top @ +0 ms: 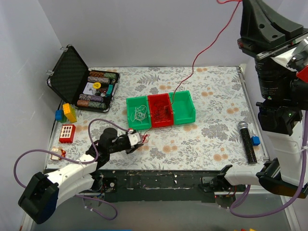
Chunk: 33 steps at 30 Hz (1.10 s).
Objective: Untangle the cables
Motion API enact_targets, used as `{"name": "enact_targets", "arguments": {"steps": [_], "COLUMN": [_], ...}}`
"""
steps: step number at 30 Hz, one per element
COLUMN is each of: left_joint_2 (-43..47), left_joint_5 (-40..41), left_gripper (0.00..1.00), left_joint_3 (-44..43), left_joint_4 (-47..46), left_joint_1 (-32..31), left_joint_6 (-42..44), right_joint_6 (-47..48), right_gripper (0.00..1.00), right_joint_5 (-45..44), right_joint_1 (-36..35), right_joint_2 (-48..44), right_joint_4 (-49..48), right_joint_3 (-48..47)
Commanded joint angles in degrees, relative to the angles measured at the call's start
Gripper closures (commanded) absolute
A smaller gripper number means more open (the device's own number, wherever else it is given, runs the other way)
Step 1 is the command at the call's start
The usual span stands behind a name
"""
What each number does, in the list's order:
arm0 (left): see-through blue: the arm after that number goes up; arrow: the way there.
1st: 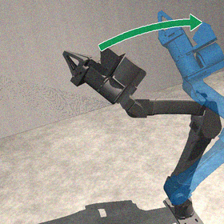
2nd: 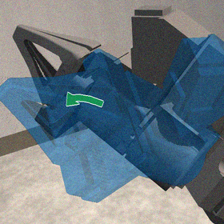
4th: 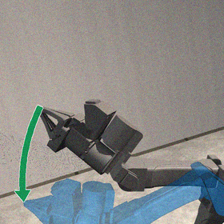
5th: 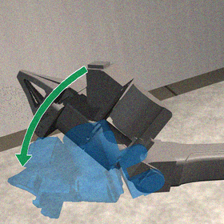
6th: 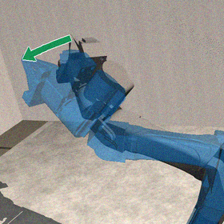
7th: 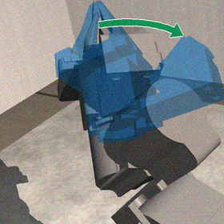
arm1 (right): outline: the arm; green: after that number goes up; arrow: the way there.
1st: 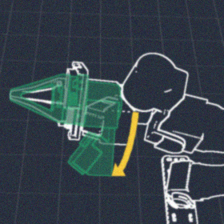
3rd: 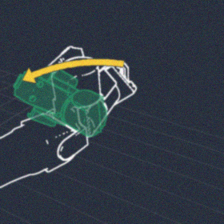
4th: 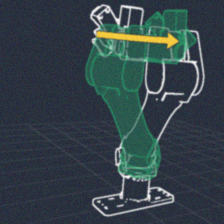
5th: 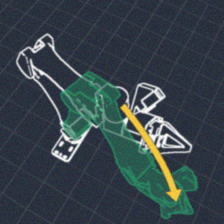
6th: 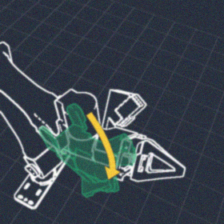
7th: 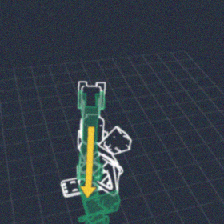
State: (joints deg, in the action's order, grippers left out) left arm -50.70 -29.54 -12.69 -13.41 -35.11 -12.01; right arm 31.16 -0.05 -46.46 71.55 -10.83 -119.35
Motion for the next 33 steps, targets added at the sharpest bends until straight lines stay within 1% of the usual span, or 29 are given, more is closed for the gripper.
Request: {"name": "enact_targets", "arguments": {"steps": [1, 4, 5, 8, 9, 10, 13, 14, 19, 23, 26, 28, 33], "left_joint_2": [1.0, 1.4, 1.7, 3.3, 3.9, 4.5, 5.9, 6.0, 6.8, 8.4, 8.4, 8.3, 9.1], "left_joint_5": [1.9, 2.6, 3.0, 4.2, 4.2, 4.1, 3.8, 4.0, 4.8, 1.3, -1.0, -2.7, -6.1], "left_gripper": [0.66, 0.68, 0.71, 0.73, 0.76, 0.81, 0.98, 1.0, 1.0, 1.0, 1.0, 1.0, 1.0], "left_joint_3": [0.8, 1.1, 1.2, 1.0, 1.0, 1.0, 1.1, 0.9, -0.2, -1.9, -4.6, -6.2, -9.5], "left_joint_4": [1.8, 3.9, 4.7, 6.8, 7.2, 7.4, 7.4, 7.6, 10.1, 11.8, 13.1, 16.4, 20.3], "left_joint_1": [-0.2, -0.2, -0.2, -0.2, -0.2, -0.2, -0.2, -0.1, -0.2, -0.2, -0.2, -0.2, -0.2], "left_joint_6": [2.7, 5.1, 6.0, 6.7, 6.8, 6.9, 7.2, 7.2, 7.9, 8.8, 8.9, 9.6, 10.2], "right_joint_6": [5.0, 6.9, 7.2, 7.3, 7.0, 6.8, 5.8, 5.4, 5.3, 4.6, 5.4, 6.2, 7.5], "right_gripper": [0.99, 0.99, 0.99, 0.99, 0.99, 0.99, 0.99, 0.99, 0.99, 0.99, 0.99, 0.99, 0.99], "right_joint_5": [-7.8, -11.6, -12.5, -16.3, -16.9, -17.7, -19.4, -20.2, -20.3, -18.7, -19.1, -19.0, -19.1], "right_joint_1": [0.2, 0.3, 0.3, 0.3, 0.3, 0.3, 0.3, 0.3, 0.3, 0.3, 0.3, 0.3, 0.3], "right_joint_2": [-1.8, -2.3, -2.4, -2.6, -2.9, -3.3, -4.6, -4.8, -4.5, -2.7, -0.9, 0.0, 2.5], "right_joint_4": [-9.7, -11.4, -11.9, -10.9, -10.4, -10.1, -9.8, -9.8, -8.9, -8.6, -9.2, -10.3, -11.8], "right_joint_3": [0.8, 3.1, 3.7, 5.8, 7.4, 9.6, 14.2, 15.3, 17.2, 17.7, 18.2, 19.1, 20.0]}}
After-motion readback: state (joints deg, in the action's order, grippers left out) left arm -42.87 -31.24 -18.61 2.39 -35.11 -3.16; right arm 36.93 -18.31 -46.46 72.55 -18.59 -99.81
